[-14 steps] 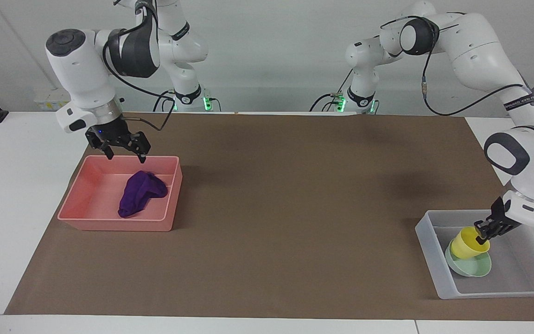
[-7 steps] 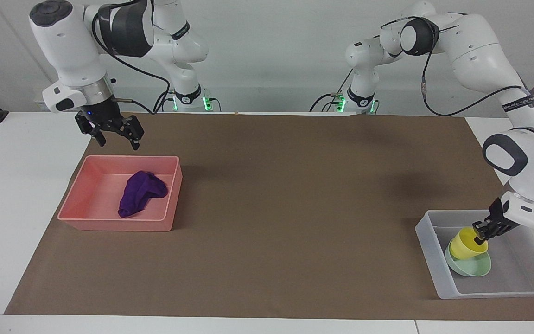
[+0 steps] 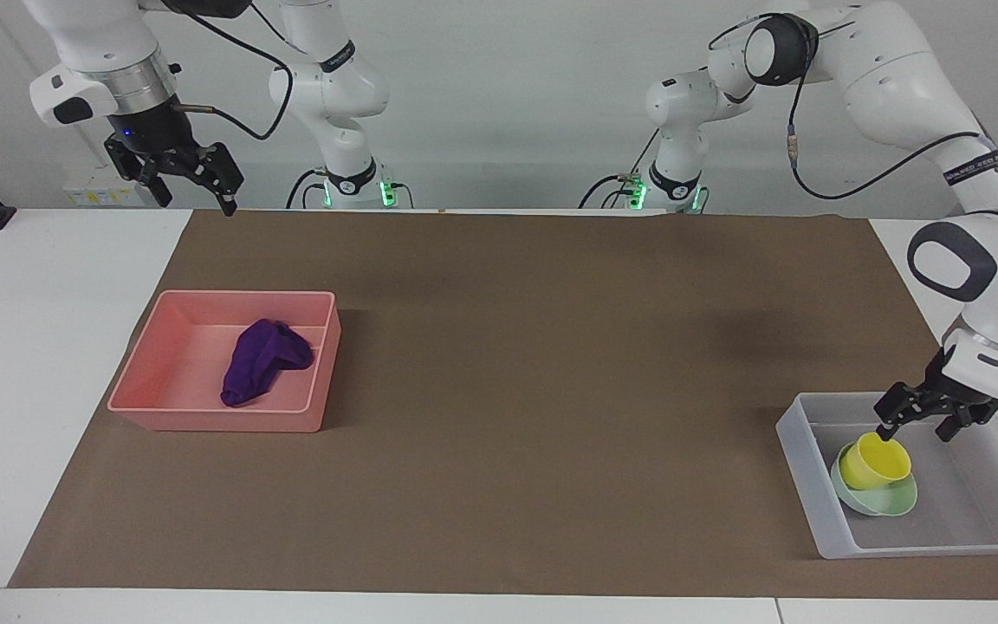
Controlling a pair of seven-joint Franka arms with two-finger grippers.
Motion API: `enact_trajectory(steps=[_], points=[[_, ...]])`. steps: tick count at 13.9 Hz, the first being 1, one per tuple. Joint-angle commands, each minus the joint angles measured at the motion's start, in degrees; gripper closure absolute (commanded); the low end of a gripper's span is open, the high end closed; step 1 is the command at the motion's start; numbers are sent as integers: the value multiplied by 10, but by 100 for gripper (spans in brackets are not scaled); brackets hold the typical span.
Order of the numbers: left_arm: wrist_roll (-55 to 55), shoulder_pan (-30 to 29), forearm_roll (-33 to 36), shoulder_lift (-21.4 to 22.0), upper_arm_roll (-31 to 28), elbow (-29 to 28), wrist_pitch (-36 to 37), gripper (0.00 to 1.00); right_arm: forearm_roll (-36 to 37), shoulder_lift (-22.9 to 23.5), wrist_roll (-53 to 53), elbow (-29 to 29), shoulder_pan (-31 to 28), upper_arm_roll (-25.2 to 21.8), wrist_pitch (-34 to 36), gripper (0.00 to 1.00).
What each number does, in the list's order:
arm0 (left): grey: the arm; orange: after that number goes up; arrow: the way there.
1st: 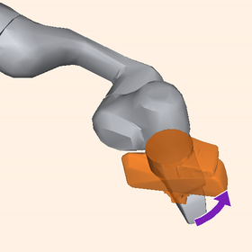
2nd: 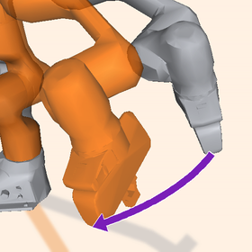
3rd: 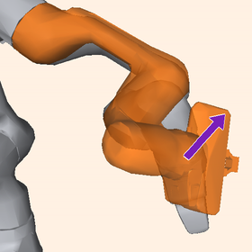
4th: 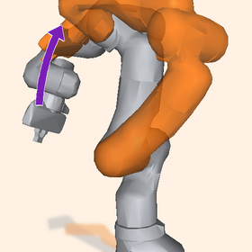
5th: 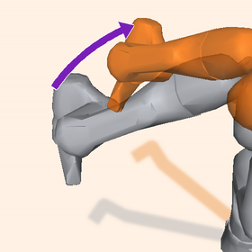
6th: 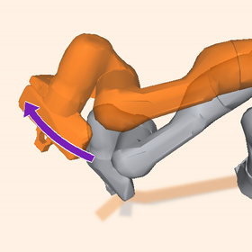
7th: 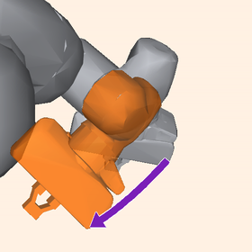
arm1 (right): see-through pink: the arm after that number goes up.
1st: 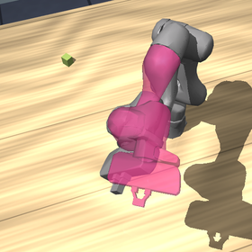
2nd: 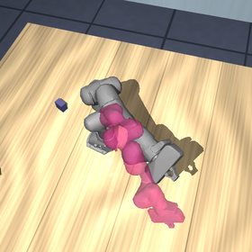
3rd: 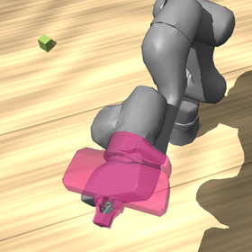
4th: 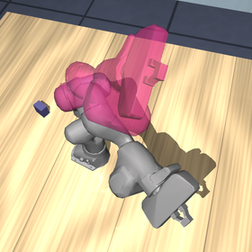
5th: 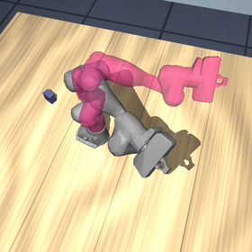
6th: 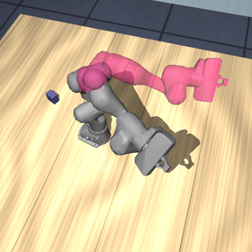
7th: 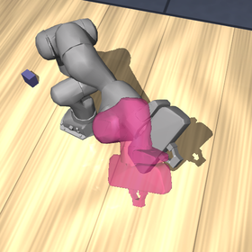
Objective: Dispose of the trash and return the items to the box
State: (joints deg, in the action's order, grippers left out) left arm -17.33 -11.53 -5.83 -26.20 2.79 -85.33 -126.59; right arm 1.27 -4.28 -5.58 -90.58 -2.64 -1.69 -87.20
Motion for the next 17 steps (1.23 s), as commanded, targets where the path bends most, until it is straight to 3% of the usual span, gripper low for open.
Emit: enact_trajectory(steps=[1, 6, 10, 14, 17], points=[[-18, 30, -4, 112, -7, -134, -17, 0, -11, -13, -8, -20, -6, 3, -2, 0], [-11, 80, -3, 227, -7, -241, -14, 0, -12, -16, -2, -32, -3, 3, -19, 0], [52, 130, 5, 305, -7, -290, 8, 0, -4, -6, 0, -26, 19, -16, -16, 0], [132, 175, 51, 308, -2, -260, 61, 0, -2, 26, 13, 10, 12, -17, 0, 0], [129, 175, 52, 270, -2, -160, 150, 0, -7, 3, 14, -29, 18, -17, -23, 0]])
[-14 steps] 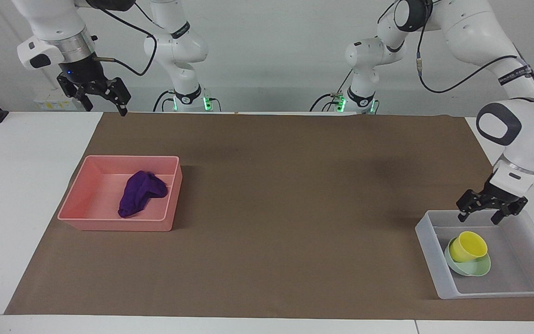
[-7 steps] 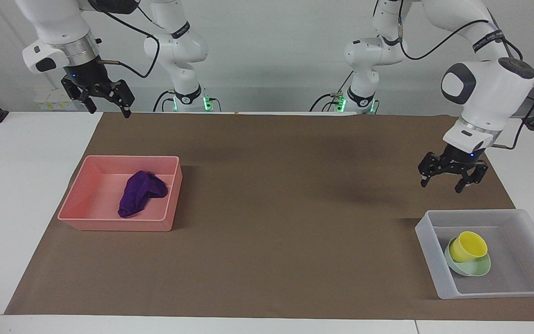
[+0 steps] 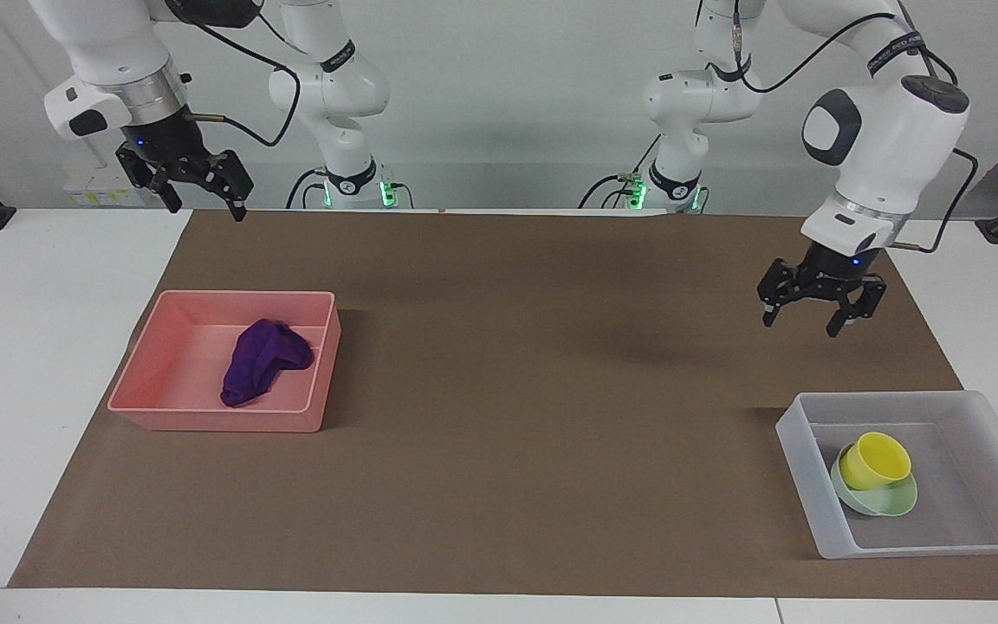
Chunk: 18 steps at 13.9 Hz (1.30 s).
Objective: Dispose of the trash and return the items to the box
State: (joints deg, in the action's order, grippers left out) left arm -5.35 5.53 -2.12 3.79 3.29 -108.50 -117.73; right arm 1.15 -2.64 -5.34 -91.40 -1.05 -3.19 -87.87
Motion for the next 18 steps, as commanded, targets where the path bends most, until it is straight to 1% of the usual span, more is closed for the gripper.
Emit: enact_trajectory(steps=[1, 3, 5, 8, 9, 11, 15, 18], points=[[9, 4, 17, -40, -7, 106, 91, 0, -7, -20, 9, -35, 2, -2, -26, 0], [0, -2, 18, -59, -7, 151, 138, 0, -7, -20, 9, -33, 3, -2, -24, 0], [-3, -7, 18, -64, -11, 169, 166, 0, -11, -20, 13, -33, 0, -1, -17, 0], [-4, -17, 13, -55, -14, 168, 215, 0, -12, -22, 14, -37, 1, -1, -16, 0], [-4, -25, 13, -44, -14, 160, 235, 0, -12, -22, 19, -36, 2, -1, -15, 0], [0, -27, 13, -28, -14, 132, 232, 0, -12, -23, 27, -40, 3, 0, -16, 0], [1, -28, 14, -28, -14, 131, 232, 0, -12, -25, 24, -40, 3, 1, -11, 0], [1, -28, 15, -29, -14, 134, 220, 0, -12, -31, 21, -53, 3, 1, -17, 0]])
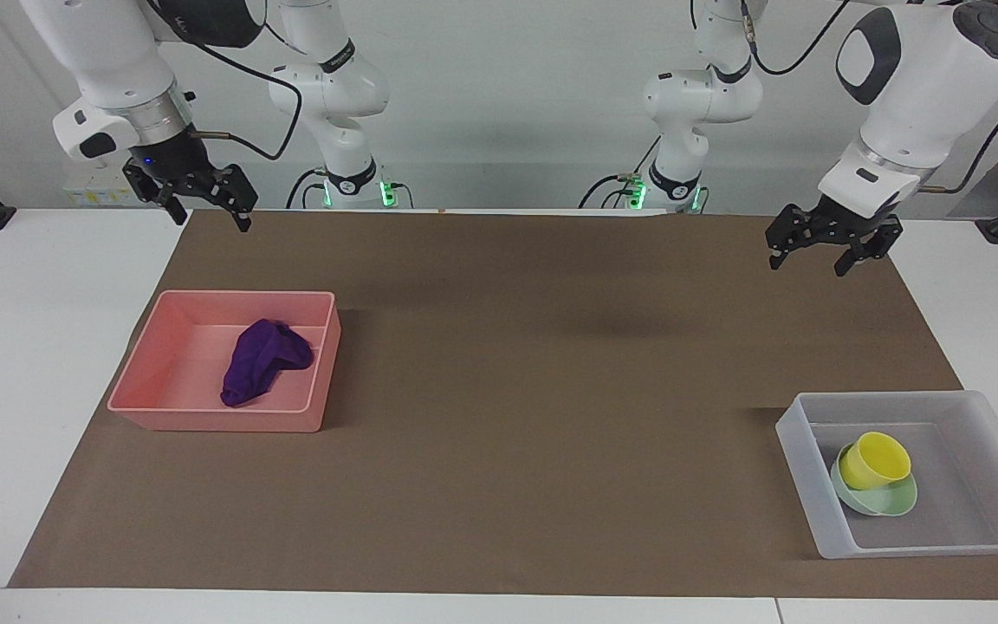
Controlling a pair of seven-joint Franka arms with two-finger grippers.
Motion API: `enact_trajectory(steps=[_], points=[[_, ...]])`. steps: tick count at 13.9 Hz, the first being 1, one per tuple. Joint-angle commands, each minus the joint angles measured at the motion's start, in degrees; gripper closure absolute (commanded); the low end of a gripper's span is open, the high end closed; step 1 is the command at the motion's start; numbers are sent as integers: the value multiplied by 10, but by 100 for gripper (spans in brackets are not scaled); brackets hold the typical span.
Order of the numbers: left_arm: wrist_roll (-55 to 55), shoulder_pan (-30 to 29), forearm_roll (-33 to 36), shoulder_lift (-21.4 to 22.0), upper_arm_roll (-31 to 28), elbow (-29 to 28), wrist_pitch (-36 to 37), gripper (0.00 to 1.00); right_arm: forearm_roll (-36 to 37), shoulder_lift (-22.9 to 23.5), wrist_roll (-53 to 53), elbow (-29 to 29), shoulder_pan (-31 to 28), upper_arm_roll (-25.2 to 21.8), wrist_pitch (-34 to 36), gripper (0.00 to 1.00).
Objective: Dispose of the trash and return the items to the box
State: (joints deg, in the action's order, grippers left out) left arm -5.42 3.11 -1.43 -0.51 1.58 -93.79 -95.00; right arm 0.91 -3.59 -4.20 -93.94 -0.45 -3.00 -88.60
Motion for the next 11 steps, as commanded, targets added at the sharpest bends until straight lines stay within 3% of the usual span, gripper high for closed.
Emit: enact_trajectory(steps=[1, 11], points=[[1, -4, 8, 14, 3, -13, -7, 0, -10, -21, 8, -27, -2, 0, -10, 0], [0, -10, 8, 13, 3, -13, -18, 0, -10, -26, 10, -42, -10, 0, -37, 0]])
